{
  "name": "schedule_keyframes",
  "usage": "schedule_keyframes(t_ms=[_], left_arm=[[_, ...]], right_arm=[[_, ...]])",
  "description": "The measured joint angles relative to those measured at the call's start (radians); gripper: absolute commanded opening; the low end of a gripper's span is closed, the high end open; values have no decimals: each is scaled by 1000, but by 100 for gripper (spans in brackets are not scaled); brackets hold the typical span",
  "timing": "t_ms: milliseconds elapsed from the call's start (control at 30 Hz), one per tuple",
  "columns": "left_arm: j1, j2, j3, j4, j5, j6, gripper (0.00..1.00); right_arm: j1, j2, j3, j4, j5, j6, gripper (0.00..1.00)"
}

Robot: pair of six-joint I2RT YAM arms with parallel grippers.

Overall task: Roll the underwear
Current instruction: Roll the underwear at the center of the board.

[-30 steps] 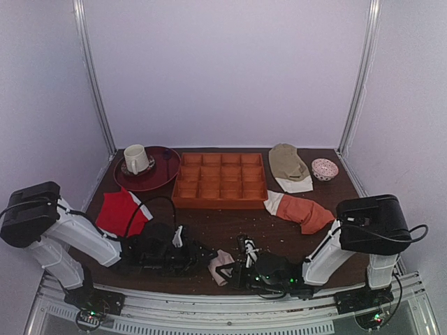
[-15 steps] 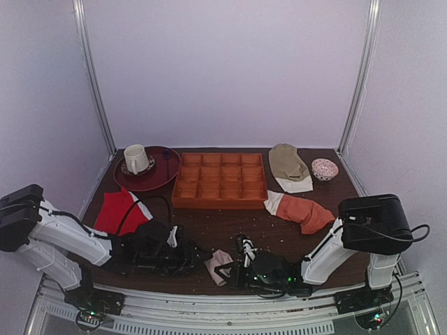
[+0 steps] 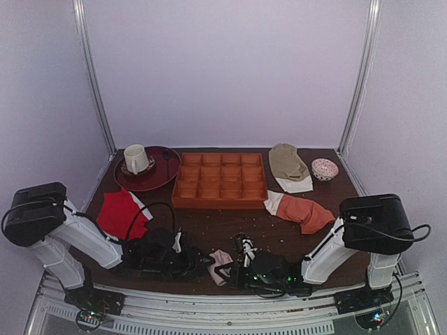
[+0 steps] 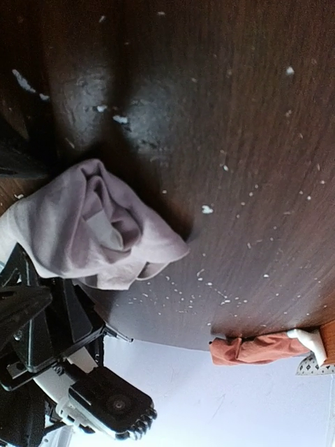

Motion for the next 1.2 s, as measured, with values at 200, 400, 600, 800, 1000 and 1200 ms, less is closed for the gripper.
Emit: schedule_keyframes(t_ms=[200,400,600,800,1000,1200], left_arm=[[0,41,26,27,3,-2,53],[0,75,38,61,6,-4,42],[0,87,37,57,6,-15,15],[0,87,37,60,6,-13,0],[0,87,38,57,6,-14,0],[-3,87,45,46,18,-14,0]], right_arm=[[-2,0,1,0,-7,-5,0],[-3,0,1,0,-10,-6,0],[-5,0,1,-1,-18,-9,0],[-6,0,3,-4,-20,-17,0],[-3,-35,33,-108,-12,-72,21],[42,-133,119,-424,72,-222,25]])
